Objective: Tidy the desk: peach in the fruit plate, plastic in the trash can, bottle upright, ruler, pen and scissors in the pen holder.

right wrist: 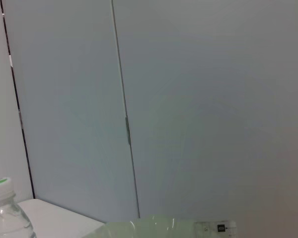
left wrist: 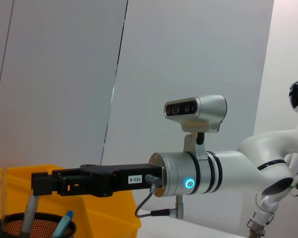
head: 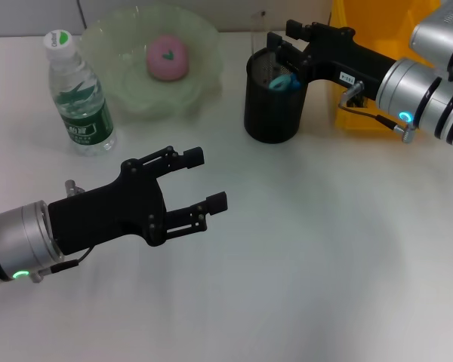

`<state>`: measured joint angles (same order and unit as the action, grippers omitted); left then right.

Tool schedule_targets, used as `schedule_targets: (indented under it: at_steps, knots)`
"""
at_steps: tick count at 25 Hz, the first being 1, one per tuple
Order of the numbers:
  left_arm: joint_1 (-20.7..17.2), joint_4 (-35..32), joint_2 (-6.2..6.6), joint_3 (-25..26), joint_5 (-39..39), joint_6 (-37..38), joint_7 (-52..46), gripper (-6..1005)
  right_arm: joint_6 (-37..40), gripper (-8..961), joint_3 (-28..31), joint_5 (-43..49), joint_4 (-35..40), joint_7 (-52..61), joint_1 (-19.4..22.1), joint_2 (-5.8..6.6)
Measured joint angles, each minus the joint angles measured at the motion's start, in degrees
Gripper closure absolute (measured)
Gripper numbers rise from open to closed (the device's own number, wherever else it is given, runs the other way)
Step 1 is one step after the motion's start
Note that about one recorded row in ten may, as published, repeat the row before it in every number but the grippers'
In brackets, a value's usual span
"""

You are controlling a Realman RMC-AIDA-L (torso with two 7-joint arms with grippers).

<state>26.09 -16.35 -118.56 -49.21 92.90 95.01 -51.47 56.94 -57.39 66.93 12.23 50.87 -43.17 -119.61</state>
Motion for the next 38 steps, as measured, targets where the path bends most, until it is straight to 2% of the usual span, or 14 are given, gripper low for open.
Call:
schedule_targets:
  at_steps: [3,13,24,25,26,30,34,38]
  knots:
    - [0.0,0.0,0.00,0.0,0.0,0.0,0.0,216,0.4,677,0.0,0.0,0.1,0.0,0.2,0.00]
    - [0.1,0.1,0.00,0.0,0.0,0.2,0.1,216,6.5,216,0.7,-0.4,2.5,0.1,3.7,-0.02]
    - [0.1,0.1,0.12,0.0,0.1,-0.4,-0.1,216,19.3,206,0.6,0.0,6.2,4.0,10.0,0.66]
    - [0.1,0.0,0.17,0.0,0.1,-0.5,-0.2,216,21.9,207,0.5,2.1,8.3,6.7,11.8,1.26]
    - [0.1,0.0,0.24,0.0,0.1,-0.5,-0.4,216,21.9,207,0.5,2.1,8.3,6.7,11.8,1.26]
    - [-0.1,-0.5,0.42,0.0,0.4,-1.1,-1.6,216,27.1,209,0.9,8.8,11.6,13.1,14.2,3.00]
    - [0.0,-0.6,0.85,-0.5,0.7,-1.4,-3.2,216,33.3,210,1.0,14.4,12.0,15.8,14.8,5.38]
    - [0.0,-0.6,1.32,-1.0,1.1,-1.4,-4.6,216,38.0,210,1.2,20.3,12.2,16.3,14.9,7.12]
